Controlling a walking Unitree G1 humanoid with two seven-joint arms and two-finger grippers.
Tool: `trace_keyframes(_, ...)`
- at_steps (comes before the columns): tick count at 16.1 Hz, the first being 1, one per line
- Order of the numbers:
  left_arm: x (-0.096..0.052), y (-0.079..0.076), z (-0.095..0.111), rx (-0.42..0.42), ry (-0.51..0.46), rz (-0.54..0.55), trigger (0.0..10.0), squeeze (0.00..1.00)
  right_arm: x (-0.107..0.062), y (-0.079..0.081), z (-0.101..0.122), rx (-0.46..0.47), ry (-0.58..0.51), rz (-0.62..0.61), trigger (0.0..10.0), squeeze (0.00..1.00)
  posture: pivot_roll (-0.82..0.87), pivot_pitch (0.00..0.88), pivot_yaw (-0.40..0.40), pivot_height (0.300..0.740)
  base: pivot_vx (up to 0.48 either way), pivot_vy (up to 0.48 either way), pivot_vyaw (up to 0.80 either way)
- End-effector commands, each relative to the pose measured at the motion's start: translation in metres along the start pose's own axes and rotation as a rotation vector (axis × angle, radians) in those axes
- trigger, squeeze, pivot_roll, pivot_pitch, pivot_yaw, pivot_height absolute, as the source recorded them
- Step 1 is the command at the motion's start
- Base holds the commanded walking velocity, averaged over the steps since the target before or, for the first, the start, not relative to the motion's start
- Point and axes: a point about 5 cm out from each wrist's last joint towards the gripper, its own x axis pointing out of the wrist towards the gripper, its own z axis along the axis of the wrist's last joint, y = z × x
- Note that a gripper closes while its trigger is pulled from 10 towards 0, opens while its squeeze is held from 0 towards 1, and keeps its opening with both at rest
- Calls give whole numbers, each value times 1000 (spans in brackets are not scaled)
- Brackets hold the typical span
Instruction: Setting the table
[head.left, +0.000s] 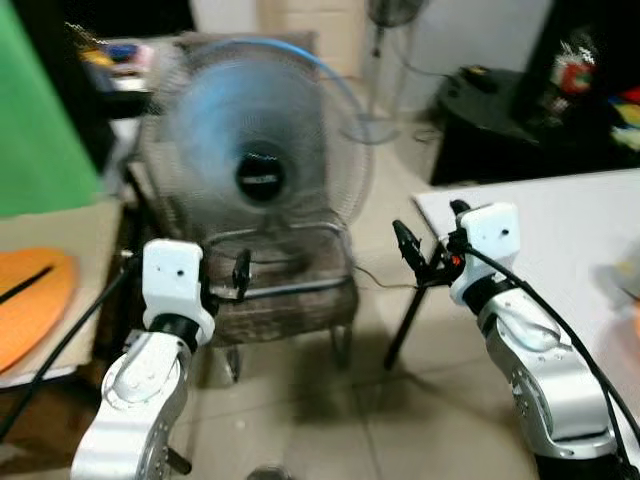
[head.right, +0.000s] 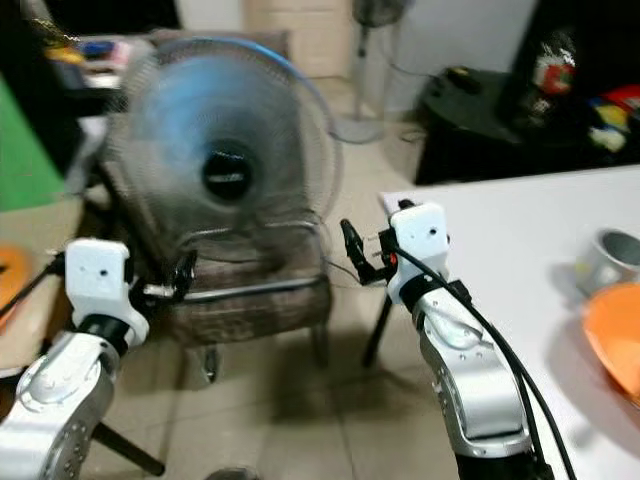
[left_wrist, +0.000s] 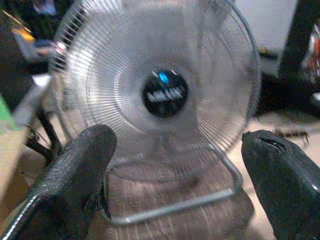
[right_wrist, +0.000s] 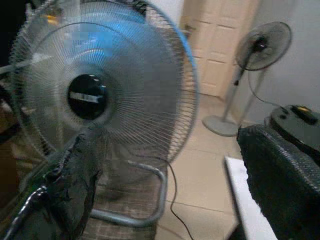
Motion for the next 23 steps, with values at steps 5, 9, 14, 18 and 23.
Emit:
trace_keyframes(5, -2, 5, -3, 40, 17, -21, 10000, 0, 1, 5, 0, 13, 2, 42, 10000, 1000, 90, 0, -17, 740, 0, 267, 800)
trace_keyframes(9, -1, 6, -1, 34, 11, -11, 10000, 0, 4, 7, 0, 25, 3, 40, 10000, 1000, 85, 0, -21, 740, 0, 366, 800)
trace_keyframes(14, 0, 2, -4, 40, 22, -60, 10000, 0, -1, 4, -2, 74, 26, -25, 10000, 1000, 75, 0, -1, 740, 0, 377, 0)
trace_keyframes(18, 2, 2, -1, 53, 21, -83, 10000, 0, -5, 10, -8, 94, 42, -32, 10000, 1000, 90, 0, 10, 740, 0, 391, 0)
trace_keyframes(23, 3, 7, 0, 92, 24, -48, 10000, 0, 0, 15, -8, 93, 48, -2, 10000, 1000, 107, 0, -4, 740, 0, 126, 0)
